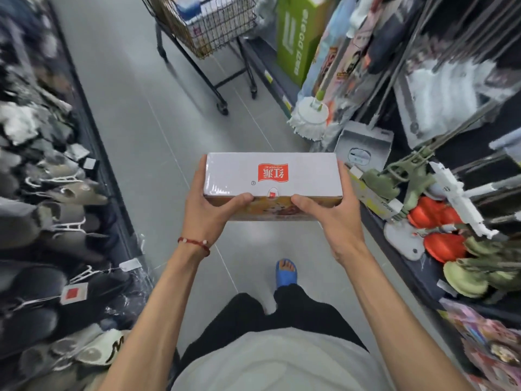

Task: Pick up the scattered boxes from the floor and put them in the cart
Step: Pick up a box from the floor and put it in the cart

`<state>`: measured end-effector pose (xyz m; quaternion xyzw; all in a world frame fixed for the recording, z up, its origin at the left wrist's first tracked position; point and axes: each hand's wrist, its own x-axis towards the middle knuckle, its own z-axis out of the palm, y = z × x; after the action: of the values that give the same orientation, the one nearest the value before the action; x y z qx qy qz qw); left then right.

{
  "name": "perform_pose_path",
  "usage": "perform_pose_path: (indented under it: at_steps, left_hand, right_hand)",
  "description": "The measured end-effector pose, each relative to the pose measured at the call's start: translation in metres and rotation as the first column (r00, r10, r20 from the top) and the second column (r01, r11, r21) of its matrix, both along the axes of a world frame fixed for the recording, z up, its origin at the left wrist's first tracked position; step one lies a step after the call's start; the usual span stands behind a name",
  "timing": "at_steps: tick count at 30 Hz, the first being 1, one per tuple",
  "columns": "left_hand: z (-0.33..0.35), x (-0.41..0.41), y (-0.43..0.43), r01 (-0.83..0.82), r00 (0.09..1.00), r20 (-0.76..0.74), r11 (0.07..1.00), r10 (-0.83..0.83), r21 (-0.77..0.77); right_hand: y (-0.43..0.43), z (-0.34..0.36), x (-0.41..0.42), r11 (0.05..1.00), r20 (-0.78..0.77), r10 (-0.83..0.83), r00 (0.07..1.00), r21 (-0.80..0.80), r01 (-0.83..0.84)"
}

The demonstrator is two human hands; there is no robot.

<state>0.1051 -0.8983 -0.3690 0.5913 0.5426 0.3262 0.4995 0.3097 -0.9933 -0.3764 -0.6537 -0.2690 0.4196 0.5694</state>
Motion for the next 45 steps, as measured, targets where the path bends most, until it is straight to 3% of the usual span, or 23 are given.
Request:
perform_pose_path:
  at_steps: [7, 13, 25, 39, 45]
  left_hand:
    - [0.008, -0.007, 0.095, -0.138, 0.990, -0.003, 0.990, 0.138, -0.003]
    - [-0.002, -0.028, 0.210, -0.195, 0.979, 0.040, 0.979, 0.198, -0.057]
    - [0.003, -0.080, 0.477, -0.107, 0.993, 0.038, 0.991, 0.111, -0.081]
    - [0.014, -0.081, 0.766, -0.073, 0.995, 0.065, 0.995, 0.078, -0.073]
    - [0.009, -0.096, 0.890, -0.014, 0.997, 0.078, 0.996, 0.021, -0.085]
  right_hand:
    - [0.128, 0.010, 0.007, 0.986, -0.022, 0.168, 0.986, -0.007, -0.168]
    - [0.254, 0.004, -0.010, 0.976, -0.046, 0.218, 0.975, -0.023, -0.219]
    - [0.503, 0.008, -0.068, 0.992, -0.064, 0.123, 0.990, -0.035, -0.125]
    - [0.794, 0.003, -0.073, 0.991, -0.043, 0.123, 0.991, -0.043, -0.125]
    - [0.898, 0.008, -0.092, 0.997, -0.029, 0.035, 0.999, -0.066, -0.036]
